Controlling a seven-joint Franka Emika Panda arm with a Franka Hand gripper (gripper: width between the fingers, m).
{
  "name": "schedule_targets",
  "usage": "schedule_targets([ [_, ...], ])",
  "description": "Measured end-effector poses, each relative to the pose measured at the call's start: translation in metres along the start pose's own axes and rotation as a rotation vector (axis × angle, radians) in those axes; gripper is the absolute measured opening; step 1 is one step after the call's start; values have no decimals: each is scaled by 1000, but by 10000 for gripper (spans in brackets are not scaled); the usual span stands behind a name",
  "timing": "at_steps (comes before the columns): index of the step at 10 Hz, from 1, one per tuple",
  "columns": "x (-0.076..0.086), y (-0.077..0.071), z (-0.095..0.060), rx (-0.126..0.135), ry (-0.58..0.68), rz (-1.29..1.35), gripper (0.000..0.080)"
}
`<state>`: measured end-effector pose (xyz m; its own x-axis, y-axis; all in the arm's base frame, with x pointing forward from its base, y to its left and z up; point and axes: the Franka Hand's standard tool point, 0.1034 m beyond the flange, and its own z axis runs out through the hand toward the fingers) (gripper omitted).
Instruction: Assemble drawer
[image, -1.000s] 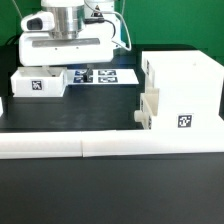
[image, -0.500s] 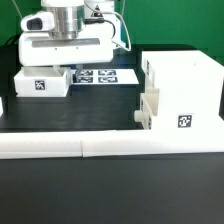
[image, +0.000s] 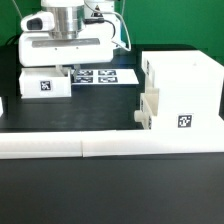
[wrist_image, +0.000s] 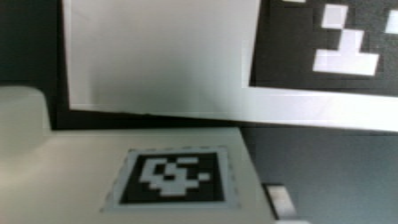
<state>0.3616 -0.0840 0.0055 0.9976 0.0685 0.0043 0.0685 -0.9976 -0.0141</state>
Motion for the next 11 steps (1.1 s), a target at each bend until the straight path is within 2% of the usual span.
schedule_targets([
  [2,8,-8,-6,2,4,-21,42],
  [3,16,-19,-14,5,5,-48,42],
  [5,42,-38,-38,17,7,-102,42],
  [8,88,-48,-59,29,31,-133,42],
  [10,108,-49,-57,28,49,-183,42],
  [11,108,-49,-56,28,47,-195,42],
])
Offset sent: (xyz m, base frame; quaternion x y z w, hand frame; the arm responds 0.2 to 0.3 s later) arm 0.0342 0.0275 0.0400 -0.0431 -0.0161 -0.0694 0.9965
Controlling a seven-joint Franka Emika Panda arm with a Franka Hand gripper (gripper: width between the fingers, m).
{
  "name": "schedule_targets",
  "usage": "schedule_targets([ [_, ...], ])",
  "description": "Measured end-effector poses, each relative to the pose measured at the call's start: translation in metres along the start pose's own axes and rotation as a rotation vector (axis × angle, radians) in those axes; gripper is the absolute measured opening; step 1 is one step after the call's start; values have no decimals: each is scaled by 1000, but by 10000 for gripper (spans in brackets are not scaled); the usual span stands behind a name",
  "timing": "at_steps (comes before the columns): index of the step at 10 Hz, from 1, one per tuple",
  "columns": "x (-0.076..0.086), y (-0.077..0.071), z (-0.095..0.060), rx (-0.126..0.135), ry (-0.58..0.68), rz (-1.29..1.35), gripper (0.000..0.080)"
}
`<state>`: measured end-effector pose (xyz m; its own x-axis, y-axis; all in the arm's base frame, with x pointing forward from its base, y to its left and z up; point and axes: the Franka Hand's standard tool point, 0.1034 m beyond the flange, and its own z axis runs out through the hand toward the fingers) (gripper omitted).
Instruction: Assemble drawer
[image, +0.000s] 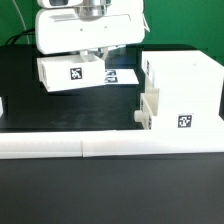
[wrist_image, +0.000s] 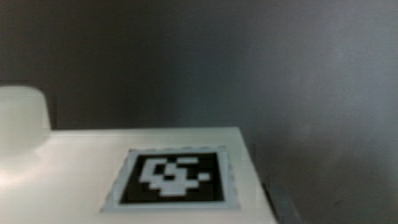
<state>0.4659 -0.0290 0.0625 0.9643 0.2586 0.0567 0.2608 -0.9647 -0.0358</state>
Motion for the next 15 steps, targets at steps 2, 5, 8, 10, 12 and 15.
schedule_targets([
  [2,-1,0,1,0,-3,-70,42],
  [5,4,3,0,0,-9,-297,42],
  [8,33,6,-1,-10,-10,-498,42],
  [10,34,9,-1,-15,-17,-654,42],
  [12,33,10,0,-17,-22,-757,42],
  [15,36,14,-1,-27,-46,-1013,42],
])
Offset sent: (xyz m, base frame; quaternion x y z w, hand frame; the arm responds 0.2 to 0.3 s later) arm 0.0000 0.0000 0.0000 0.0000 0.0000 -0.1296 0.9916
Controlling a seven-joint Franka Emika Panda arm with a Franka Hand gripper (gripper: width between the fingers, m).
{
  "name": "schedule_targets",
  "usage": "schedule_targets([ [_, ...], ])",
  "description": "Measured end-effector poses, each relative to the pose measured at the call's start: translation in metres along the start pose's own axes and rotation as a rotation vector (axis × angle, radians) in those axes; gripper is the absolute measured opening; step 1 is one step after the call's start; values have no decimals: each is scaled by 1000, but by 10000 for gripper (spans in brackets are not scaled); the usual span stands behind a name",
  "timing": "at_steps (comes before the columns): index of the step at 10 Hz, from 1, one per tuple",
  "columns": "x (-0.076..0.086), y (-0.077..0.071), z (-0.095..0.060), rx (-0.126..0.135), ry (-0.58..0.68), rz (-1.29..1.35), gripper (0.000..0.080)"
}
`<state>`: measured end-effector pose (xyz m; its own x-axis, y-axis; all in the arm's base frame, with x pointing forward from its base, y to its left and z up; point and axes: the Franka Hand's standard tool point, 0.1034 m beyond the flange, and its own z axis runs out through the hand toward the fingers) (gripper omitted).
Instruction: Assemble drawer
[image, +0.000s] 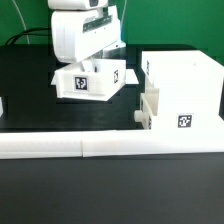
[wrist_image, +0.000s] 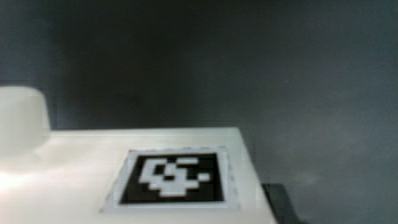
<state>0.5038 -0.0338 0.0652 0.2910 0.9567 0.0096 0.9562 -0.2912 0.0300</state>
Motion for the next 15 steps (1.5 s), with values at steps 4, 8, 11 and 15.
schedule_targets([
  [4,3,12,1,3,-28,-191,42],
  [8,7,20,2,10,-30,-200,42],
  [11,16,33,3,13,-40,-227,42],
  [15,15,32,4,21,-43,-273,42],
])
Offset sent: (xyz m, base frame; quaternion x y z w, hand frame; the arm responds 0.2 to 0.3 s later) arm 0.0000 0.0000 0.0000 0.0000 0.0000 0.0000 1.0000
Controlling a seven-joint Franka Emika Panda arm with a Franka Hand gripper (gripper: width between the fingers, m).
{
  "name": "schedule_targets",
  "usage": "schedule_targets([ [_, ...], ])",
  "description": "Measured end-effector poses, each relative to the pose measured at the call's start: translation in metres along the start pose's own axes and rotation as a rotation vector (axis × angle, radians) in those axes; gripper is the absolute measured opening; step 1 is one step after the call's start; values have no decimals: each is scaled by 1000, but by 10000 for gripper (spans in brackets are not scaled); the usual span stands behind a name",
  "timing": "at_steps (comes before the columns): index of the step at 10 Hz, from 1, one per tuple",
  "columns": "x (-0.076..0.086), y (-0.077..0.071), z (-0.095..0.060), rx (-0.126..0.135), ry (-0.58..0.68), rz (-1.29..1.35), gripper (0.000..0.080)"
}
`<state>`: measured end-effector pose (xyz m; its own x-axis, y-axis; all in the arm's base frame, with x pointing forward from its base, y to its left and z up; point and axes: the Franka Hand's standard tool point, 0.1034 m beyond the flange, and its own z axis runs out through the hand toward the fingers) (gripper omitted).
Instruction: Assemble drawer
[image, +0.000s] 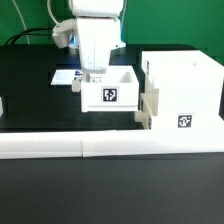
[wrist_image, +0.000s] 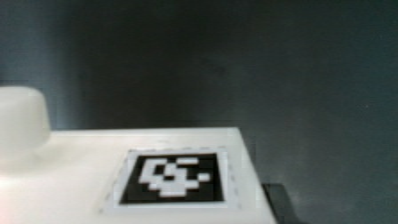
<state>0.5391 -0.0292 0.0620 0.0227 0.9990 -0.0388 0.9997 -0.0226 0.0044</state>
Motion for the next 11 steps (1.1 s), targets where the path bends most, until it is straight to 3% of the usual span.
schedule_targets([
  [1,1,3,-2,16,-11,-42,42],
  [11,2,9,-4,34,-14,-31,42],
])
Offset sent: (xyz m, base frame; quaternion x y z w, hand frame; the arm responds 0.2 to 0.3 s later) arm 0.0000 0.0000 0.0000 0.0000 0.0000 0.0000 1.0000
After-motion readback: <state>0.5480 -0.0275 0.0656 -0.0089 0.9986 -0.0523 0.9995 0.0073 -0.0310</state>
